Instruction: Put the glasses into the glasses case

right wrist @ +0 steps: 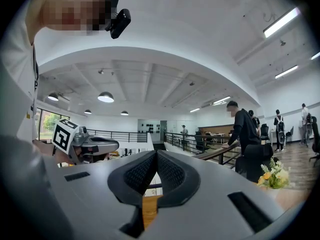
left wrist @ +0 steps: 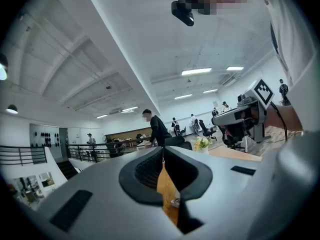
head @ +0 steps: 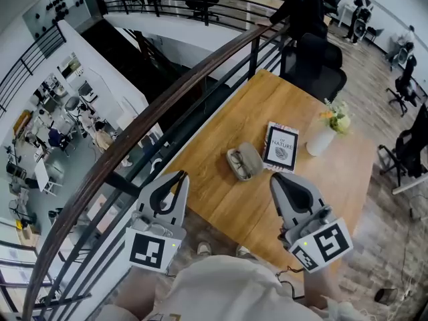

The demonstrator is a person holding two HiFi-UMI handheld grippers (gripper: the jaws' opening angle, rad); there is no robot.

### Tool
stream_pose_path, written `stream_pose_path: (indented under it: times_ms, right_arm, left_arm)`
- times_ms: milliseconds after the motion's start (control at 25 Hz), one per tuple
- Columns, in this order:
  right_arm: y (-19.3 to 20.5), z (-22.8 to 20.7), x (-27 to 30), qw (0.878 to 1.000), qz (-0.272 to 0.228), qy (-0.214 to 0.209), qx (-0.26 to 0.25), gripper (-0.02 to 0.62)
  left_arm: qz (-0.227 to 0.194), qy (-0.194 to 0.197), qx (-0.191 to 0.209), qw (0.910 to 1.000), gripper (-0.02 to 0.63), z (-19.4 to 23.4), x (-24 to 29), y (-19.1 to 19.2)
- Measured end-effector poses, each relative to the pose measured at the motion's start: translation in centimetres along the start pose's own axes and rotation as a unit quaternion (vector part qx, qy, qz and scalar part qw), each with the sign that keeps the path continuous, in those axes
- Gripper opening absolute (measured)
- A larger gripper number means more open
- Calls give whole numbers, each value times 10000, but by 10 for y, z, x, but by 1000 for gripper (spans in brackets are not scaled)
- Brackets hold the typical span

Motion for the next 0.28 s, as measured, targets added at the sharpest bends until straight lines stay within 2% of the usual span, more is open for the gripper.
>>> stream_pose_path:
  times_ms: [280]
  right_arm:
    - [6, -1, 7, 10000, 5, -30, -2, 26]
  left_arm:
    - [-31, -35, 40, 10000, 26, 5, 3, 5]
Point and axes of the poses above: the fingertips, and each gripper's own axes: x forward along the fingers, z to its left, y out of its underside, the point moved 5 cm from there along -x, backward along the fingers, and after that the axes turned 2 degrees about -x, right-handed, at the moved point
